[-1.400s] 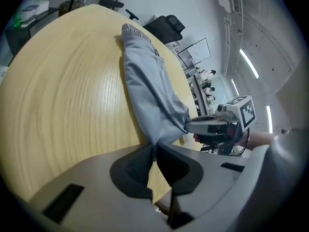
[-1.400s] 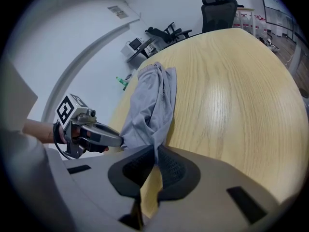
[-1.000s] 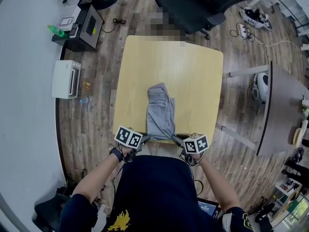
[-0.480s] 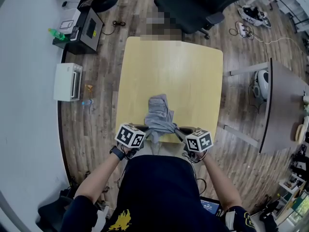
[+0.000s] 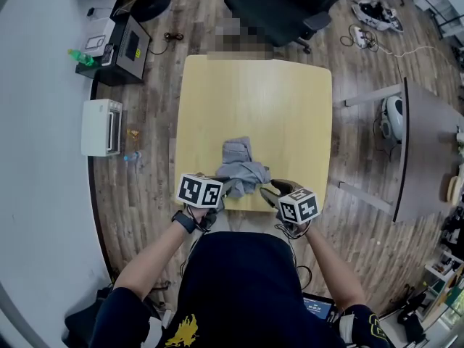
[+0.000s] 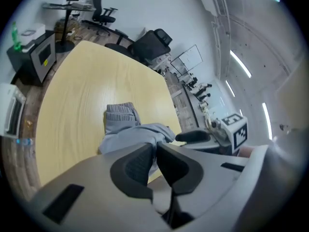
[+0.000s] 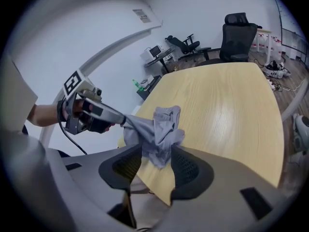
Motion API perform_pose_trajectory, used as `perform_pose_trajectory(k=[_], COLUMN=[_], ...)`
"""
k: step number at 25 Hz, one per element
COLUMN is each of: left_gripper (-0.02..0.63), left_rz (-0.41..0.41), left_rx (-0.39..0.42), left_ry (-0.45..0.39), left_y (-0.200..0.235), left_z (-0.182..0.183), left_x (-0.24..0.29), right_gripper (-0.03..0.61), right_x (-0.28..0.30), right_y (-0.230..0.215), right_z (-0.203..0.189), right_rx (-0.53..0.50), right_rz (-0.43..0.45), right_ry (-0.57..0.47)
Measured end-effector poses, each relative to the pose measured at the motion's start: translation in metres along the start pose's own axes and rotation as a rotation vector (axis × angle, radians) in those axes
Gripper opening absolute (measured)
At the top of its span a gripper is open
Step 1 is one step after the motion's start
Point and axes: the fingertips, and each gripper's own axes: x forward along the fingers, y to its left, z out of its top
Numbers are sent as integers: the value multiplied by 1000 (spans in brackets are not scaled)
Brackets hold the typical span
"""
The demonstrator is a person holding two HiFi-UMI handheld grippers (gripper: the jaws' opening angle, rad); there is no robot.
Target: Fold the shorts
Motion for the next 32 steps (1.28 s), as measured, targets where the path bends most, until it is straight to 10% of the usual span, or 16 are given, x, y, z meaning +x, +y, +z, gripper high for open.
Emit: perform_pose_trajectory(k=[11, 13, 26, 32], left_gripper=[37, 37, 38, 38], left_rz=[-15, -9, 37, 46], left_rx=[-219, -219, -59, -117], left_ry=[-121, -121, -84, -120], left_y=[8, 8, 25, 60], left_z=[9, 12, 36, 74], left_x=[4, 4, 9, 21], right_gripper=[167, 15, 15, 15], right_x=[80, 79, 42, 72], right_y=[45, 35, -20, -48], right_z=[-39, -29, 38, 88], right_rx=[8, 0, 58, -36], right_rz=[-52, -84, -71, -115], right_ry=[48, 30, -35, 16])
